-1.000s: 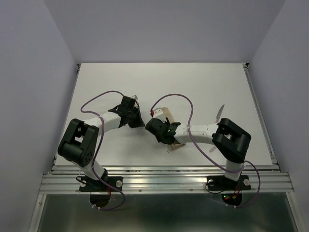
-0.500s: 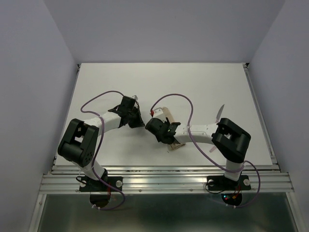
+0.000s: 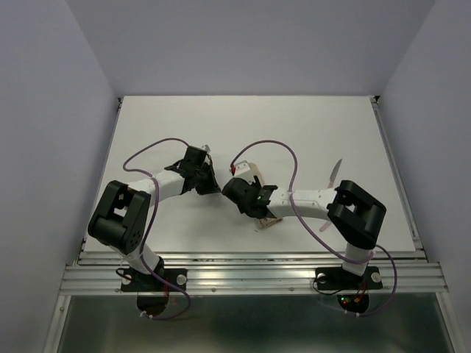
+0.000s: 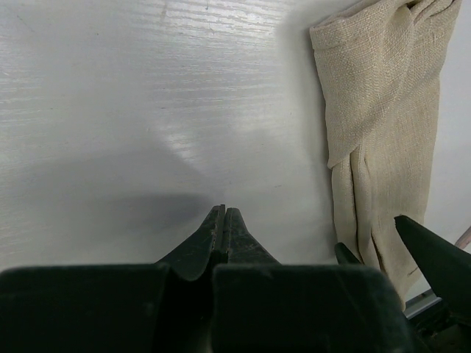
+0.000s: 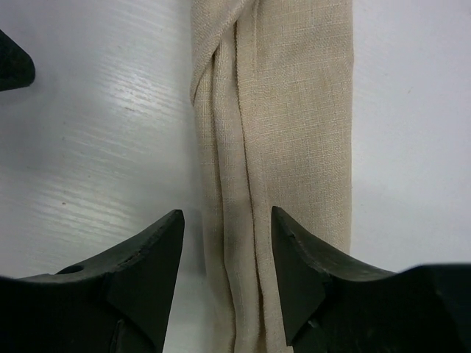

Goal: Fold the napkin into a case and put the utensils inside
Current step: Pick up the smaller rectangle-folded napkin from the center of the board, then turn over the smaller rectangle-folded napkin at the center of the board.

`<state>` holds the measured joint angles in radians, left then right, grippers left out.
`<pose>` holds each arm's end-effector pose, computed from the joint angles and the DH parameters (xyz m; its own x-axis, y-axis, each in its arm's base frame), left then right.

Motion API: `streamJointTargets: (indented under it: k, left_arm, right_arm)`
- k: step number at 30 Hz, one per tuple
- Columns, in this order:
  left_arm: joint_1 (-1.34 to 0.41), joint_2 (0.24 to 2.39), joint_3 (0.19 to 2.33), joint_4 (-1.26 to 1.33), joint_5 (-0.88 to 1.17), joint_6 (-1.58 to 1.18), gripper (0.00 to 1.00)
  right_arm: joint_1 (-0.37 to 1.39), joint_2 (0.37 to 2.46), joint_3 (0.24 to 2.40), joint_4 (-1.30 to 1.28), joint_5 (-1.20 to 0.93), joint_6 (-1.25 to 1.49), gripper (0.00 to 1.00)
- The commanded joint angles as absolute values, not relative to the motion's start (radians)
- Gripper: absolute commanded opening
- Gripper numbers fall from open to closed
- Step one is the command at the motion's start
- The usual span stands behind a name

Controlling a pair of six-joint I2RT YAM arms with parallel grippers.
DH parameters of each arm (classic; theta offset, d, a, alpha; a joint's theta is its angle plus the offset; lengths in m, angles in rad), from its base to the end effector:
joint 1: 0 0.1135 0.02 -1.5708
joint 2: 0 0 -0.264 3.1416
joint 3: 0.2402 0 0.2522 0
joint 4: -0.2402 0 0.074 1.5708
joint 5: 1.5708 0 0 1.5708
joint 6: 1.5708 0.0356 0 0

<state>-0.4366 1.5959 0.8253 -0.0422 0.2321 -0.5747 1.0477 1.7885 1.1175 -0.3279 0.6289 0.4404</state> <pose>0.2855 -0.1423 0.1709 -0.8540 -0.1853 -0.4862 0.1080 0.8510 -0.5139 0.1989 0.3030 0.1795 -0.6108 -0.3691 -0.7005 -0.3107 0.9255 -0.2167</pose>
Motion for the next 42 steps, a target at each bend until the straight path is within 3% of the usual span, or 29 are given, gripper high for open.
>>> streamJointTargets:
  k: [1, 9, 13, 22, 42]
  left_arm:
    - [-0.431, 1.585, 0.838, -0.040, 0.235, -0.558, 0.00]
    - [-0.431, 1.582, 0.830, -0.040, 0.232, -0.558, 0.00]
    - [-0.431, 1.582, 0.830, -0.041, 0.232, -0.558, 0.00]
    - [-0.390, 1.552, 0.831, -0.072, 0.232, -0.545, 0.00]
    - [-0.118, 1.149, 0.933, -0.301, 0.368, -0.499, 0.00]
  right_arm:
    - [1.043, 1.828, 1.129, -0.276, 0.655, 0.442, 0.53]
    - [1.022, 1.871, 1.112, -0.253, 0.630, 0.453, 0.46]
    - [1.022, 1.875, 1.097, -0.238, 0.620, 0.457, 0.37]
    - [1.022, 1.849, 1.123, -0.227, 0.585, 0.437, 0.01]
    - [1.012, 1.784, 1.226, -0.045, 0.221, 0.564, 0.01]
